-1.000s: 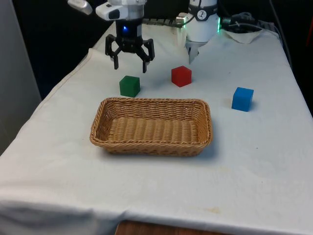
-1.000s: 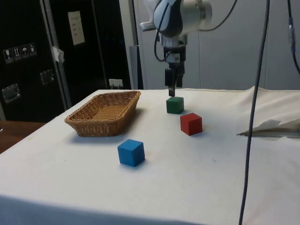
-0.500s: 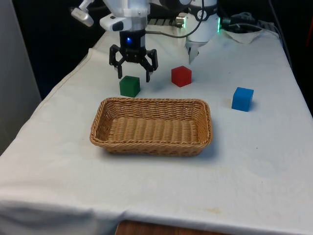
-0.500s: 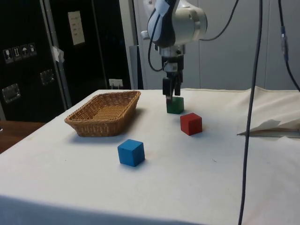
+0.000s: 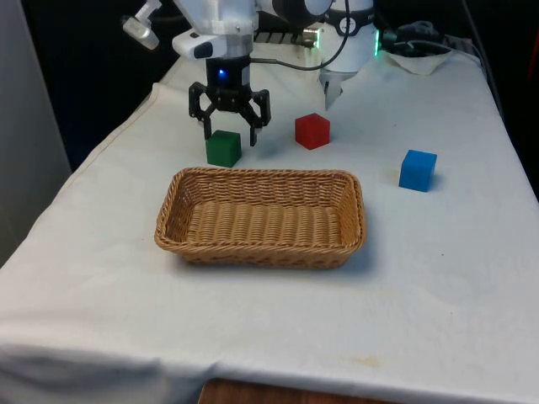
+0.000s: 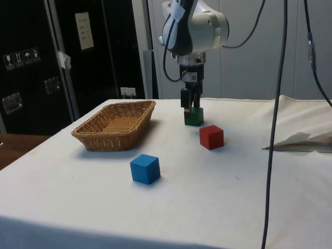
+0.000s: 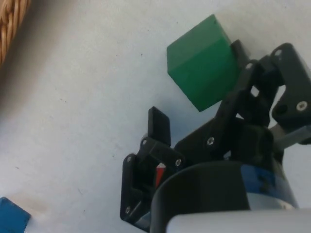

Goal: Pick up exactly two blocks and place them into the basket.

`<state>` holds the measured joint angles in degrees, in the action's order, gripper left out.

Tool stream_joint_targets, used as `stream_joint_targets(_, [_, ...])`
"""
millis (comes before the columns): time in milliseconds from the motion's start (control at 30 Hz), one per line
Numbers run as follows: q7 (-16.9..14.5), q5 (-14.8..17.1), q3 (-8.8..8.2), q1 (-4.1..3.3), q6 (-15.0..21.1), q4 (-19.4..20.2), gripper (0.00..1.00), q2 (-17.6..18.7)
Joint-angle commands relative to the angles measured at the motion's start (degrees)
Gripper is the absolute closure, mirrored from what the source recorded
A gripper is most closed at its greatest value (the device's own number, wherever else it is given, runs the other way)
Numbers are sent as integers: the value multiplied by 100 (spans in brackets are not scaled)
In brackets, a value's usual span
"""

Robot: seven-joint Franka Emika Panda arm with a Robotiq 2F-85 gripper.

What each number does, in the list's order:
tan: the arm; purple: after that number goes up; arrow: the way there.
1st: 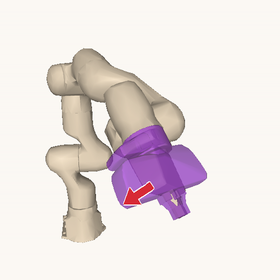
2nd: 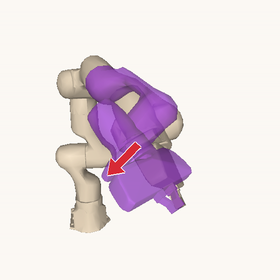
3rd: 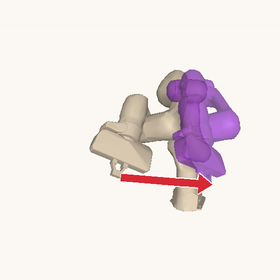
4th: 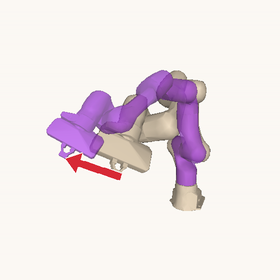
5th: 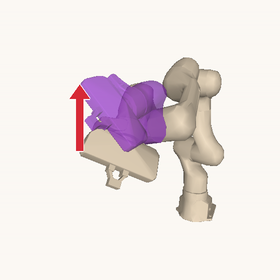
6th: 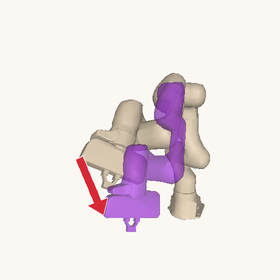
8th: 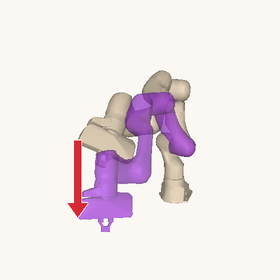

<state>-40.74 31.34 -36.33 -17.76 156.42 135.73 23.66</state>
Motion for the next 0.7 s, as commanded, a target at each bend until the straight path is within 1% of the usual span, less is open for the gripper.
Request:
stream_joint_targets(0, [0, 0, 0, 0, 0, 6, 20, 0])
stream_joint_targets(33, [-57, 57, 46, 23, 74, 29, 20, -34])
stream_joint_targets(67, [-57, 57, 40, 23, 74, 29, 31, -34])
stream_joint_targets(100, [-52, 57, 40, 23, 74, 29, 55, -29])
stream_joint_targets(167, [-52, 52, 40, 23, 74, 29, 76, -29])
stream_joint_targets(200, [-52, 52, 40, 23, 74, 29, 92, -29])
stream_joint_targets(233, [-52, 52, 40, 23, 74, 29, 99, -29])
stream_joint_targets(333, [-52, 52, 40, 17, 74, 29, 99, -29])
stream_joint_targets(367, [-6, 0, 0, 0, 0, 6, 99, -6])
stream_joint_targets(400, [-52, 52, 40, 17, 74, 29, 99, -29])
stream_joint_targets(500, [-52, 52, 40, 17, 69, 23, 98, -29])
stream_joint_targets(600, [34, -63, -69, -57, 23, 11, 98, -74])
stream_joint_targets(633, [-6, 0, -6, -6, 11, -11, 98, -34])
stream_joint_targets(667, [52, -92, -92, -74, 17, 6, 98, -92])
